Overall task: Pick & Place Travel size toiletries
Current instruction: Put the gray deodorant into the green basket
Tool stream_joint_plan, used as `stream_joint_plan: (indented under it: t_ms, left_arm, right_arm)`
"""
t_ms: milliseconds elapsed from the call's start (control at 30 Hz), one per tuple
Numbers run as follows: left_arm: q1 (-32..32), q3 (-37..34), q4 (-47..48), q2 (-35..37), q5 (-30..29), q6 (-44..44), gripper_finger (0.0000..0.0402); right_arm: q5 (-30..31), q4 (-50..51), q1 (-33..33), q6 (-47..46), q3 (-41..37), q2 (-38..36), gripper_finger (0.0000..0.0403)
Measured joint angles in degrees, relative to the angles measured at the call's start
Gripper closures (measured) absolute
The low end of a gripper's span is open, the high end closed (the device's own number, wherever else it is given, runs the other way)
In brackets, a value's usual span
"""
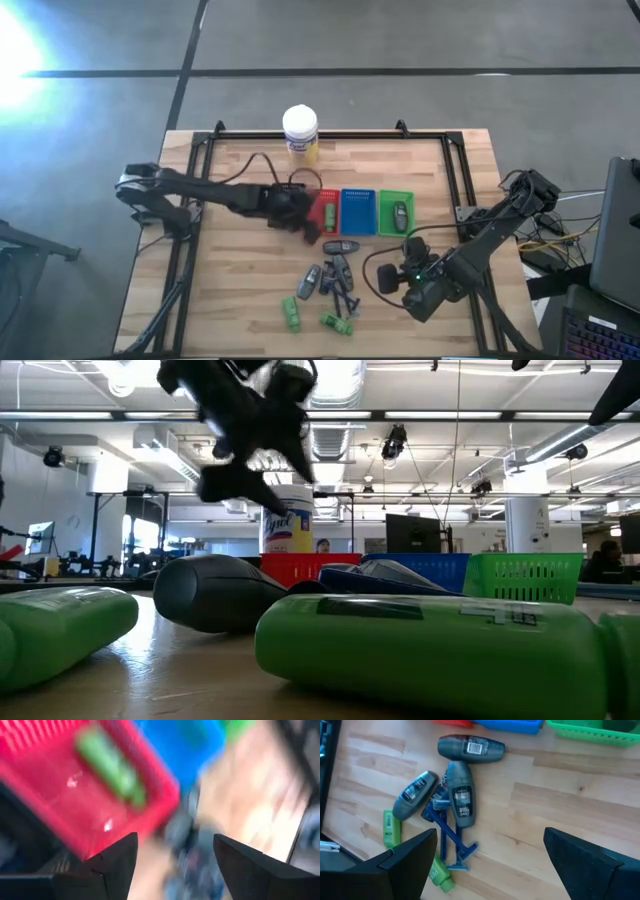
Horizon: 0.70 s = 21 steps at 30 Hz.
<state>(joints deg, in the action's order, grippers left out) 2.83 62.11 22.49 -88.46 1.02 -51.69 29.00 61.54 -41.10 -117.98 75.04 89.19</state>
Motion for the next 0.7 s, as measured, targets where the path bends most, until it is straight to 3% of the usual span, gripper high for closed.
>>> stream_joint_plan:
  t_ms: [167,400,700]
  left_arm:
    - [8.93,0.00,11.80,0.93,-3.87,-0.87,0.0137]
    - [17.76,0.00,8.32,-2.87,-7.96,-15.29,0.0121]
    - [22.58,-0.09,1.90,-7.33,-8.88,-25.35,0.0077]
  right_arm:
    - [-3.45,0.29,0.03,2.82,-0.13,0.00,0.0039]
    - [-7.05,1.25,0.12,7.41,-0.28,0.00,0.0039]
    - [-8.11,1.18,0.11,9.08,-0.28,0.00,0.0039]
